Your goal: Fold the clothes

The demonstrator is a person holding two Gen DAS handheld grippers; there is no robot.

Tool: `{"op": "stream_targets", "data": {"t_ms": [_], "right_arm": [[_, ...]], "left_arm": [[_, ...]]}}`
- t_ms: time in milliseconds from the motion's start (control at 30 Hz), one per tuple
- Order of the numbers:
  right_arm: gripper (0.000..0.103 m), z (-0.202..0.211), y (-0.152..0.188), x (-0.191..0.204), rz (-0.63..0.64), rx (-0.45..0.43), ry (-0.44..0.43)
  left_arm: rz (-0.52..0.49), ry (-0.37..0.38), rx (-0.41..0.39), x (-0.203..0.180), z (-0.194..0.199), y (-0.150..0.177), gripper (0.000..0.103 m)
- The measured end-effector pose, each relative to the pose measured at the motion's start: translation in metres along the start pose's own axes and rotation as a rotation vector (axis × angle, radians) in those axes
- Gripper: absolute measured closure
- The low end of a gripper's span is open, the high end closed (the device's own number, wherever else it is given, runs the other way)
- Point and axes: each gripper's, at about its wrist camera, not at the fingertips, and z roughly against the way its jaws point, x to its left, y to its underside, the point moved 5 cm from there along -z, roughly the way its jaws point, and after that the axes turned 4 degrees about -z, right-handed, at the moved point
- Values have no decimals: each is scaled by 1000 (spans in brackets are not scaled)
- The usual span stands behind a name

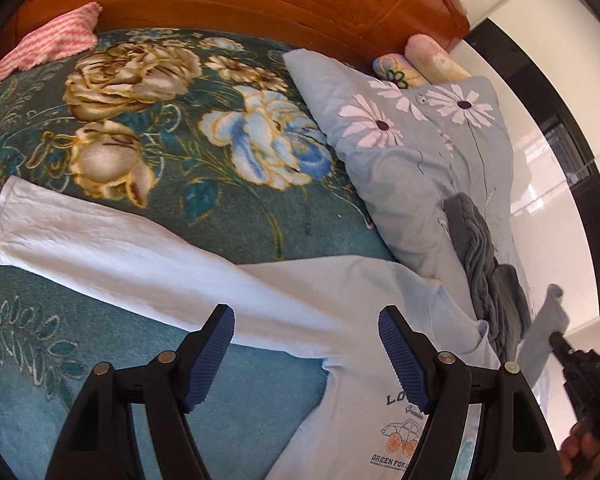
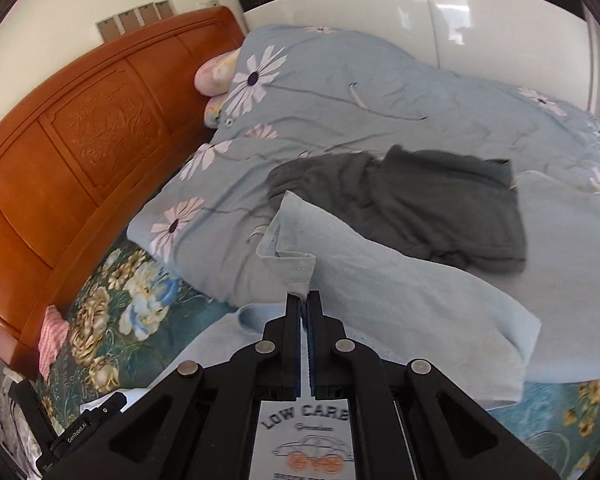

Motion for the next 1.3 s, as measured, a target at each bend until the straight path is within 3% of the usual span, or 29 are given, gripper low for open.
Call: {"op": "stream_targets", "data": {"t_ms": [200, 367, 567, 600, 667, 700, 767, 900, 1033, 1167, 1300], "right_arm": [[101, -104, 79, 74, 120, 174, 2], [101, -127, 118, 90, 182, 250, 31], [96, -147, 147, 106, 265, 361, -11], [92, -150, 152, 108, 273, 385, -25], [73, -153, 161, 112, 233, 471, -127], [65, -146, 158, 113, 222, 467, -166], [65, -132, 153, 113, 198, 458, -239], [65, -96, 114, 75, 138, 355, -203], [65, -69, 71, -7, 67, 261, 13], [65, -41, 38, -107, -108, 197, 233], [65, -24, 25, -174, -263, 169, 305]], "left_arm": [[112, 21, -7, 33, 4, -7, 25], [147, 32, 8, 39, -1, -6, 25], [180, 46, 27, 46, -4, -4, 25], [186, 48, 29, 47, -4, -4, 25], [197, 56, 32, 49, -4, -4, 25], [200, 61, 35, 49, -5, -3, 25], [194, 74, 41, 46, -6, -3, 25], [120, 152, 96, 18, -22, 3, 25], [20, 223, 160, -21, -46, 16, 27], [-131, 188, 209, -53, -68, 28, 34], [-168, 201, 271, -64, -91, 39, 50]]}}
